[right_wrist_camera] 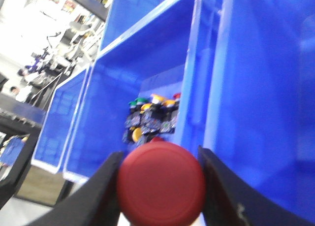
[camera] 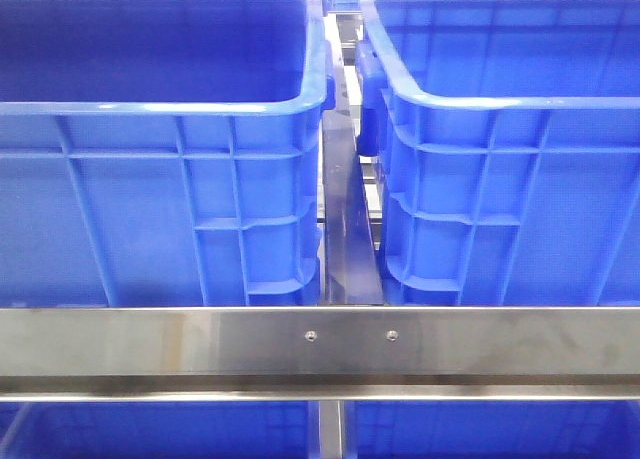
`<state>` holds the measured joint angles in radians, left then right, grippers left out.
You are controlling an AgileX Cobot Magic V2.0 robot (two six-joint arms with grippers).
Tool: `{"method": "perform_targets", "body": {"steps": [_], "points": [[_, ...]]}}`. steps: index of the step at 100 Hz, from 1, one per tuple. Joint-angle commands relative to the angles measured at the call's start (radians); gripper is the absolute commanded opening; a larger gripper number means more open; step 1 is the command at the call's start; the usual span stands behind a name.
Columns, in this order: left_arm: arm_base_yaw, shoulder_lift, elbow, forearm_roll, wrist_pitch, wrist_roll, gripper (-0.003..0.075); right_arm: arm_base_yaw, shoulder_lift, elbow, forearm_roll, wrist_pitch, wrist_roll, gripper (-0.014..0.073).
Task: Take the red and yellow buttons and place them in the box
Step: 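Carry the red button with the right gripper over the empty bin, then lower the red button into the empty bin and open the right gripper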
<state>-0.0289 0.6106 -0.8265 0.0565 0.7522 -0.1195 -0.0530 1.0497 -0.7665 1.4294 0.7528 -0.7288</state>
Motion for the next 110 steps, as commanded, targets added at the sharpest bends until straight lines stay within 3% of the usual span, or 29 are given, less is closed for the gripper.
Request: {"method": "perform_targets", "body": {"steps": [1,15,29,52,66,110], "points": [[0.005,-0.045,0.002,-0.001,-0.082,-0.009,0.0431,-0.008,-0.010,-0.037,0.074,-0.045,-0.024,0.0059],[0.005,-0.092,0.016,0.011,-0.082,-0.009,0.0209,-0.008,-0.010,-0.056,0.074,-0.123,-0.050,0.0059],[0.005,-0.108,0.016,0.016,-0.086,-0.007,-0.0019,-0.008,-0.009,-0.118,0.073,-0.210,-0.161,0.0059],[0.005,-0.108,0.016,0.030,-0.082,-0.007,-0.0019,-0.008,0.034,-0.165,0.073,-0.460,-0.388,0.0059],[0.005,-0.108,0.016,0.030,-0.081,-0.007,-0.0019,-0.008,0.128,-0.167,0.073,-0.541,-0.519,0.0059],[0.005,-0.108,0.016,0.030,-0.081,-0.007,-0.0019,0.007,0.489,-0.360,0.073,-0.546,-0.719,0.0059]]}}
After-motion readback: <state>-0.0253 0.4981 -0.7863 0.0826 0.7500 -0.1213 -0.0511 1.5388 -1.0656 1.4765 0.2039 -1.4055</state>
